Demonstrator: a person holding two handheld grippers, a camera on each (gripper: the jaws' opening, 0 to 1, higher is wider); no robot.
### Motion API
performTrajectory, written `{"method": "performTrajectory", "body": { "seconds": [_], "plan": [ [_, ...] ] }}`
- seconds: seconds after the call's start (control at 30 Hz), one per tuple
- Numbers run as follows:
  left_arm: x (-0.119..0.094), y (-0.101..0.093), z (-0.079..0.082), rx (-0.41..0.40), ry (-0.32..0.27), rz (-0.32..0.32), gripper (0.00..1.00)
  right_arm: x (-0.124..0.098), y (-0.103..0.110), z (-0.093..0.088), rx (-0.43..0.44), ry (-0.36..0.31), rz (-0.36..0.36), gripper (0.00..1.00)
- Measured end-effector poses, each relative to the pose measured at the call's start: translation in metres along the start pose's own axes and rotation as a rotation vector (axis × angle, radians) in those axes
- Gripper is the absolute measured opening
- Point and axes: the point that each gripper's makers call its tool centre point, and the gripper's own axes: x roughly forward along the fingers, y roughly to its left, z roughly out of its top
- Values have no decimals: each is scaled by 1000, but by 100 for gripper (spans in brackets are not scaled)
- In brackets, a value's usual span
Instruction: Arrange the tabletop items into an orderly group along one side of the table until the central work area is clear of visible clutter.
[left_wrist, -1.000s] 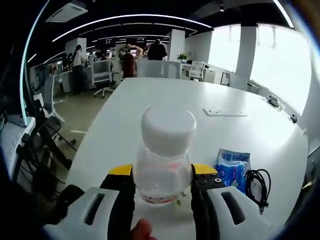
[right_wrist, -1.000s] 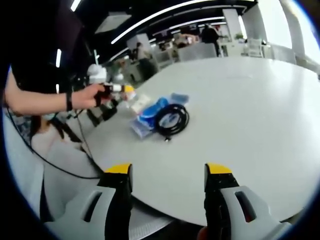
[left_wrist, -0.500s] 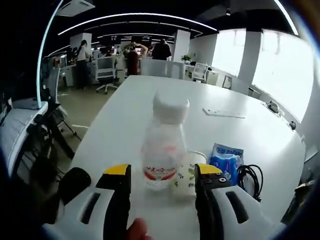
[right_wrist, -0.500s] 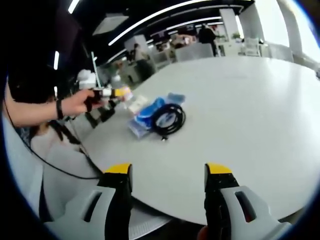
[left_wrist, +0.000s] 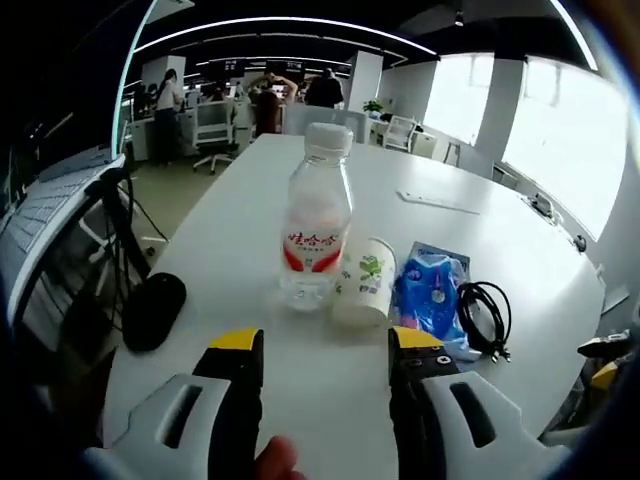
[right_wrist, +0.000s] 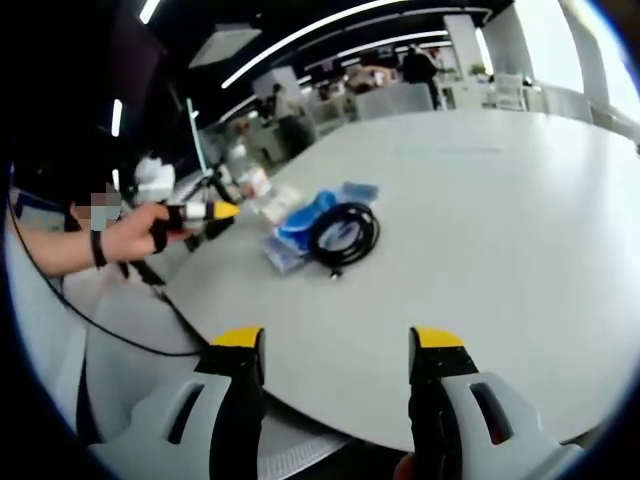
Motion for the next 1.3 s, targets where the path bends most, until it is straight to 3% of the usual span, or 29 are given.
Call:
{"method": "performTrajectory", "body": {
  "seconds": [0.33,0.53,0.93,1.3],
  "plan": [
    [17,-25,8,-11,-4,-24,48,1,5,2,-8,-2,12,56],
    [33,-27,11,-9,14,-24,49,-2,1,1,-2,-4,4,56],
    [57,-21,2,-41,67,-18,50,-4,-2,-3,7,1,-3,56],
    [72,-21,5,-67,71,-19,50,-6,-2,-3,6,7,-3,56]
  ]
}}
